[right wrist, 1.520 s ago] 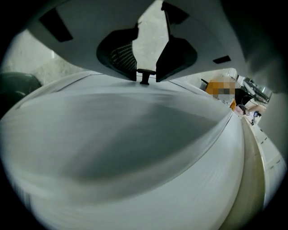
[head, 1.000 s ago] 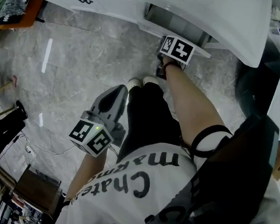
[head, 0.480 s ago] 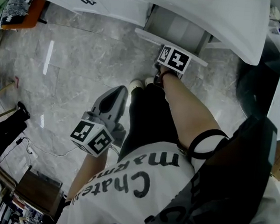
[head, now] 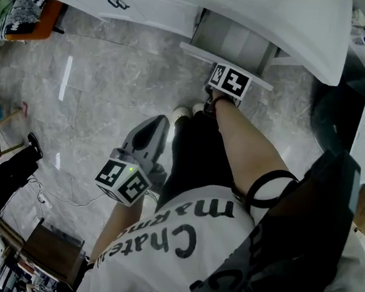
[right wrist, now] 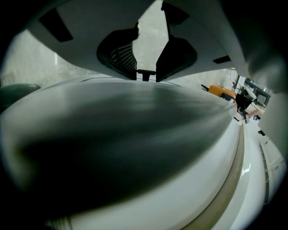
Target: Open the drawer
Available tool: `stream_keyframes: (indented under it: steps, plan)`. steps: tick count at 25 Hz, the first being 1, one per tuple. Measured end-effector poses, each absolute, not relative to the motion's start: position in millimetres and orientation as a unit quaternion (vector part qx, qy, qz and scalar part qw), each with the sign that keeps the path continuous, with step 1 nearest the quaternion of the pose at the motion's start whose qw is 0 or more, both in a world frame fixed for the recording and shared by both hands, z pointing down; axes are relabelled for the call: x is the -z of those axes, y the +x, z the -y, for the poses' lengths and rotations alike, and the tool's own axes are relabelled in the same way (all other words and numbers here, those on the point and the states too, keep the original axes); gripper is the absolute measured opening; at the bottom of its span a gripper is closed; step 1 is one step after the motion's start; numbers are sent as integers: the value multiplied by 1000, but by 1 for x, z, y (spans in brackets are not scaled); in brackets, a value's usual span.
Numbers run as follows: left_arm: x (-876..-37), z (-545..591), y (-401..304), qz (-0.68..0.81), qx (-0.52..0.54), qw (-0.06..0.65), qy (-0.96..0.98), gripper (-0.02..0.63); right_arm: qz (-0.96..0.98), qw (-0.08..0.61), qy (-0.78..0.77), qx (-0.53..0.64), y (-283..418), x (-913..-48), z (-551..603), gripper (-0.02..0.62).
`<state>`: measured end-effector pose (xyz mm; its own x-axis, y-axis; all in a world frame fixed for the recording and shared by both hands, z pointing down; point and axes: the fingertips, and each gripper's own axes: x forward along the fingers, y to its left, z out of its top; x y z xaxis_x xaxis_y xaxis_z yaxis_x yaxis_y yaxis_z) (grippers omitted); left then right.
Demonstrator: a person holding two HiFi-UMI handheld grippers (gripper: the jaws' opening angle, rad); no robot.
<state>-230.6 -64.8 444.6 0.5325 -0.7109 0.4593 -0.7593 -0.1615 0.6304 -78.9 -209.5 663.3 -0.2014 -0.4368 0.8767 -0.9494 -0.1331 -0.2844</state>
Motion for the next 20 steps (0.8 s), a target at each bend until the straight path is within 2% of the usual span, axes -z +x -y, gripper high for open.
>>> stream_keyframes:
  steps: [20]
  plan:
    - [-447,69,-240,469,-33,431,770,5,608,269,568,-484,-91,-668,161,141]
